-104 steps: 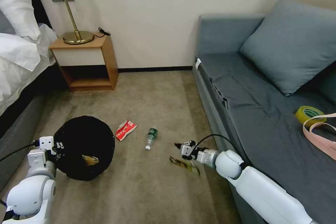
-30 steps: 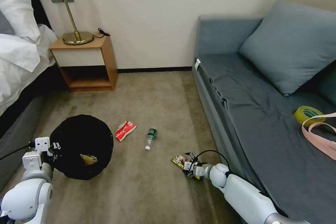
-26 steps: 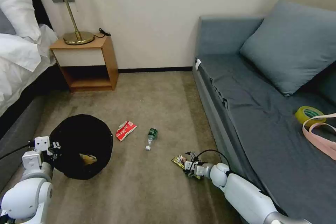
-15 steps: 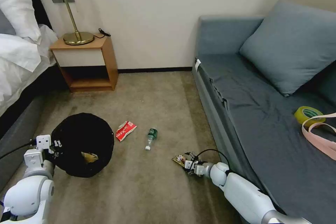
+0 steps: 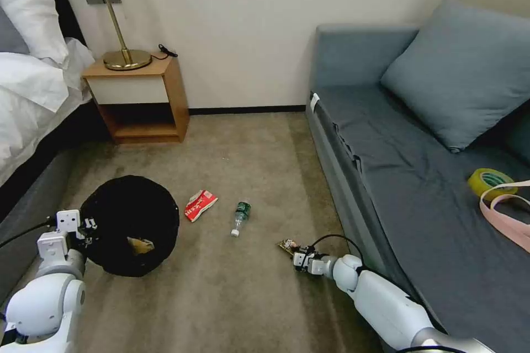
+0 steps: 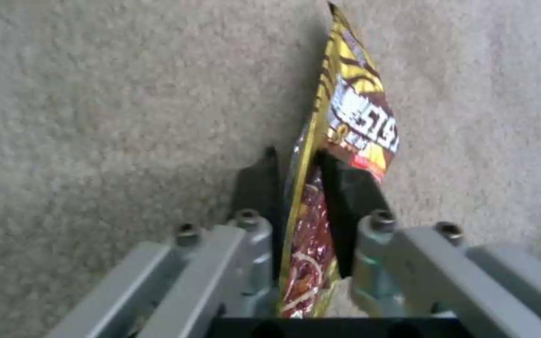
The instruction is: Pick up the trash bin, then pick up the garbage on the floor and place it into the trash bin.
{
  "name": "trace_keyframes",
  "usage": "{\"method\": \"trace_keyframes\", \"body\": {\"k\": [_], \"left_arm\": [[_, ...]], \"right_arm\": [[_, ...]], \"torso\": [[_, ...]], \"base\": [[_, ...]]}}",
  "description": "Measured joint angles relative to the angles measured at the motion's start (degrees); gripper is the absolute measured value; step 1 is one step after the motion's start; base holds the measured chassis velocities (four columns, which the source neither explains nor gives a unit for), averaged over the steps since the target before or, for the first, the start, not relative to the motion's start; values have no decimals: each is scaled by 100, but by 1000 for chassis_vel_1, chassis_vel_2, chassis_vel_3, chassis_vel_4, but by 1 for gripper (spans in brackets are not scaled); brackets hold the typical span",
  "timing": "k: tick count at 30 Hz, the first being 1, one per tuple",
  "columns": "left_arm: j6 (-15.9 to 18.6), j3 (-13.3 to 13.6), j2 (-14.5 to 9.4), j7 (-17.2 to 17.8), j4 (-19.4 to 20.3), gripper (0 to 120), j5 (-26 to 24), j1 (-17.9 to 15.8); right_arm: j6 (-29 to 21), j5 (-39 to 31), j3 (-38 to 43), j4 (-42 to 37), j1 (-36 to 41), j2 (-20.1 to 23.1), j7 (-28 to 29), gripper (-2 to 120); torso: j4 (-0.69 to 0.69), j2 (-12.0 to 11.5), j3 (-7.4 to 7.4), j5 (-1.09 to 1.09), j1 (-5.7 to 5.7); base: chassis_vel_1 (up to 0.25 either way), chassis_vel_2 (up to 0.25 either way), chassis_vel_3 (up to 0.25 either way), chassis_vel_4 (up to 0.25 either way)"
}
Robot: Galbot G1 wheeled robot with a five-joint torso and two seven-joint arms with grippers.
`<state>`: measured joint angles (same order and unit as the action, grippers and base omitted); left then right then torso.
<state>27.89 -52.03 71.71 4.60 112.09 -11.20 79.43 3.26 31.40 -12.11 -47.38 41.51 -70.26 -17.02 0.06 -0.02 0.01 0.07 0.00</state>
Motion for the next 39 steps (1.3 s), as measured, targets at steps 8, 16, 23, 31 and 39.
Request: {"method": "trace_keyframes", "body": {"k": [8, 16, 23, 31, 39], "left_arm": [[1, -4, -5, -4, 15, 4, -14, 1], [-1, 13, -5, -10, 13, 4, -22, -4], [-2, 29, -17, -27, 27, 4, -17, -2], [-43, 35, -28, -151, 39, 4, 44, 16], [-92, 121, -10, -207, 30, 4, 126, -25]], "right_arm": [[-59, 15, 4, -34, 8, 76, -17, 0], [-123, -14, 84, -537, 119, 236, -115, 0], [-75, -56, 238, -1073, 140, 328, -140, 0], [337, -312, 336, -1888, -55, 349, -154, 0], [317, -2060, -296, -2852, -544, 67, 90, 0]], "torso": [[-8, -1, 0, -8, 0], [-11, -1, 1, -9, 1], [-6, -1, -1, -7, 1], [-6, 0, -1, -7, 1], [-5, 1, -1, -7, 1]], "base": [[0, 0, 0, 0], [0, 0, 0, 0], [0, 0, 0, 0], [0, 0, 0, 0], [0, 0, 0, 0]]}}
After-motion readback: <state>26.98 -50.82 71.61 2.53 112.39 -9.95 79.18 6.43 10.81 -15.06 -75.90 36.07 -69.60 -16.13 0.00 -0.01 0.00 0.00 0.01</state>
